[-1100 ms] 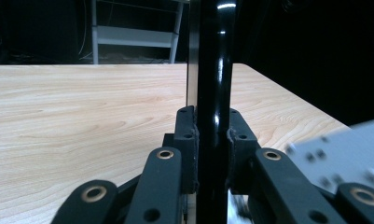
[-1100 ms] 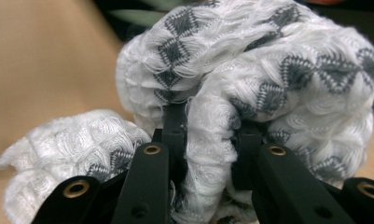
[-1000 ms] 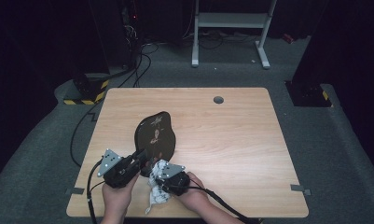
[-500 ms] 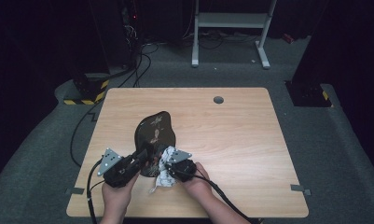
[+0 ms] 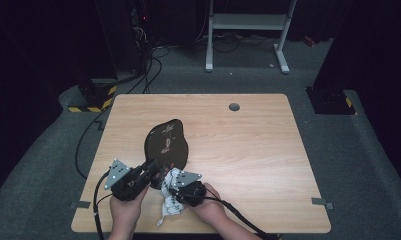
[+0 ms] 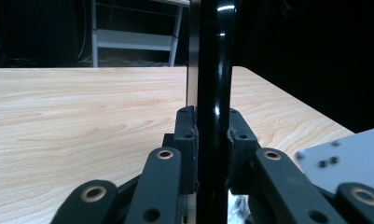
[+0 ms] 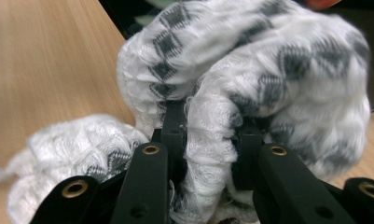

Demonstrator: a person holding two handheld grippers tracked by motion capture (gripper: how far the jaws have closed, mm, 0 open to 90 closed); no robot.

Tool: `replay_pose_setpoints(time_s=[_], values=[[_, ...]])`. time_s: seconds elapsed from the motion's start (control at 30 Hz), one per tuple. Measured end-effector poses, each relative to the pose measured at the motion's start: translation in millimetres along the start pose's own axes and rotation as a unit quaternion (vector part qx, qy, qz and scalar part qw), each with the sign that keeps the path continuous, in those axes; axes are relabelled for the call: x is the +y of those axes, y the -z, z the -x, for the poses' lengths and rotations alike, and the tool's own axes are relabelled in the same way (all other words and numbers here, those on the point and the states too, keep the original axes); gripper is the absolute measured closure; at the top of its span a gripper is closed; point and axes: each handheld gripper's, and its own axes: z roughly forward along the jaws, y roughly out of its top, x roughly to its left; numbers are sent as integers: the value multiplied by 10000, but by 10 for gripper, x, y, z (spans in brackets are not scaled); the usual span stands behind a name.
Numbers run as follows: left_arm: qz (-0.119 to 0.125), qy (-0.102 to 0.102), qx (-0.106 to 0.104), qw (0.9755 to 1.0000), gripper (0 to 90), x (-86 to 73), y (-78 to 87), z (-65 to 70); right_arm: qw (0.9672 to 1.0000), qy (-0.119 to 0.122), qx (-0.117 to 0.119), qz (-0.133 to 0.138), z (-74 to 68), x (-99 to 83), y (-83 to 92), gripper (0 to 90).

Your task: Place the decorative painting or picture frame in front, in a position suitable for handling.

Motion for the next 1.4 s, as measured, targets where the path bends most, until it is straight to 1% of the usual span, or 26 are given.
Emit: replay_pose_setpoints(time_s=[0.07,0.1,0.17,0.2,0.27,0.33,0.37,0.43,0.47,0.53,0.6,0.67,0.7,0.73,0.8,0.83,0.9,0.93,1.03,1.17,1.27,1.33,1.4], values=[[16,2,-69,10000,774,-1,3,-12,9999,32,-59,126,22,2,91,731],[95,17,-154,9998,762,-12,10,-22,9998,56,-97,180,32,3,128,732],[171,11,-189,9997,672,-55,26,-34,9993,82,-191,319,70,2,231,732],[177,-10,-215,9996,644,-83,34,-39,9990,46,-214,386,97,2,279,731],[115,-128,-187,9997,600,-155,50,-46,9980,-65,-289,557,165,0,374,731],[64,-199,-152,9997,567,-227,56,-49,9969,-138,-350,691,222,0,436,729],[33,-231,-126,9996,555,-255,54,-50,9960,-168,-407,782,260,-1,472,729],[-33,-279,-115,9995,548,-335,29,-51,9948,-270,-464,866,311,-3,521,727],[-73,-306,-110,9994,546,-377,6,-48,9945,-282,-483,888,330,-2,538,725],[-160,-369,-118,9991,551,-455,-54,-35,9936,-262,-563,945,361,2,589,721],[-158,-475,-76,9987,598,-509,-103,-15,9926,-266,-627,1008,373,-9,657,716],[-194,-505,-46,9985,627,-534,-147,-12,9921,-265,-671,1030,375,-27,704,712],[-173,-525,-18,9985,647,-542,-163,-12,9918,-262,-703,1032,375,-39,726,712],[-161,-518,-7,9985,672,-546,-174,-15,9917,-271,-721,1025,376,-52,741,710],[-131,-453,-64,9989,734,-555,-190,-33,9917,-279,-746,1010,380,-73,762,709],[-105,-393,-102,9991,758,-560,-196,-44,9916,-298,-756,1005,386,-78,770,709],[-77,-274,-83,9996,792,-559,-202,-74,9912,-341,-775,1017,395,-81,785,708],[-68,-184,-150,9997,799,-556,-205,-96,9910,-351,-779,1031,395,-81,793,709],[-34,-178,-126,9998,804,-547,-208,-93,9904,-366,-787,1073,399,-81,817,709],[74,-220,-112,9997,807,-524,-188,-51,9894,-408,-791,1149,411,-70,845,712],[208,-165,-278,9993,807,-504,-165,-18,9888,-362,-793,1215,404,-50,869,718],[311,-237,-385,9985,807,-490,-145,27,9878,-362,-804,1281,401,-36,898,720],[337,-282,-432,9981,806,-485,-135,62,9863,-349,-818,1392,404,-18,946,721]])
